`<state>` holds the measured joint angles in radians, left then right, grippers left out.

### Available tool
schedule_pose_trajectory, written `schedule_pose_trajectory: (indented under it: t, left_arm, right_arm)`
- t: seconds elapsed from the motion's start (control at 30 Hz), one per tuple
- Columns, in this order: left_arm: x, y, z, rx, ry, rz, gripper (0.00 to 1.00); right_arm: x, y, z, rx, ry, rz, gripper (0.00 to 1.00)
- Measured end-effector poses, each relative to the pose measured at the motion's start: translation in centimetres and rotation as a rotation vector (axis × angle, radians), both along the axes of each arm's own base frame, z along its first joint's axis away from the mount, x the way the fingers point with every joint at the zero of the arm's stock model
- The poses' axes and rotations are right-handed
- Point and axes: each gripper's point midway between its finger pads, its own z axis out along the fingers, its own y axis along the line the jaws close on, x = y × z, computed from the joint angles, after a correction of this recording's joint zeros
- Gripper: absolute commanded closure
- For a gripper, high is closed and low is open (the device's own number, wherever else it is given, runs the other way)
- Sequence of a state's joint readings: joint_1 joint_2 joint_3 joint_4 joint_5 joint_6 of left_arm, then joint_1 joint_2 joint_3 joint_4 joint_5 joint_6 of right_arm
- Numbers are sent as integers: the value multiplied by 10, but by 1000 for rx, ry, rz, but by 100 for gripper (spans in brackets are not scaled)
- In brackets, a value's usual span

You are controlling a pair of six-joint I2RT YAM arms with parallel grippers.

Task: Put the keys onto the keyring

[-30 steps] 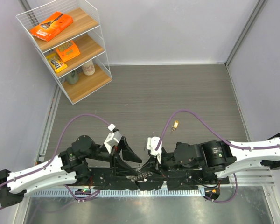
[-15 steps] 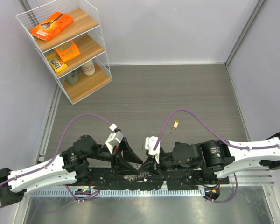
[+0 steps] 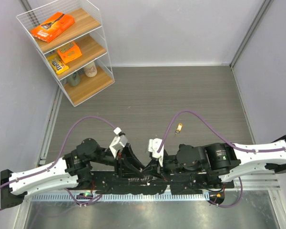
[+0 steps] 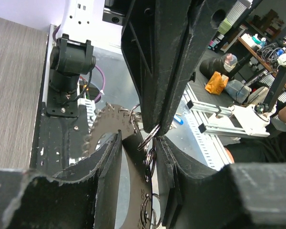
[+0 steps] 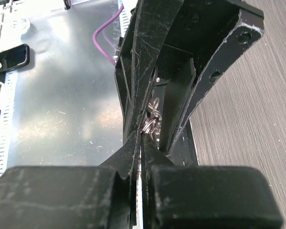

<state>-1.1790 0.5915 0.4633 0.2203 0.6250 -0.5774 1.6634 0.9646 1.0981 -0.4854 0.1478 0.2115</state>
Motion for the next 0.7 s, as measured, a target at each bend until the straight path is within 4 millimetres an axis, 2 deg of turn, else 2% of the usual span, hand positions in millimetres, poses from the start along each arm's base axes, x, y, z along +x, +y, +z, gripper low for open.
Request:
schedule_pose_trajectory:
  t: [0.07,0.23,0.3,0.33,0.37,0.7]
  left_arm:
    - [0,-1,-1,3,1,-2,63]
    - [-1,0,0,-3,-4,-5,74]
    - [-2,1,1,-7,-8,-4,86]
    - [-2,1,2,-11,-9,-2,97]
    - [-1,1,3,-13,-10,0,100]
    - [-2,2,5,-33,-17,12,100]
  right_arm:
    - [0,1,2,2,1,0,94]
    - [0,2,2,-1,0,0,94]
    - [0,2,3,-1,0,0,94]
    - [0,3,3,-1,0,1,94]
    - [0,3,4,1,0,1,94]
    - [0,4,4,3,1,-2,94]
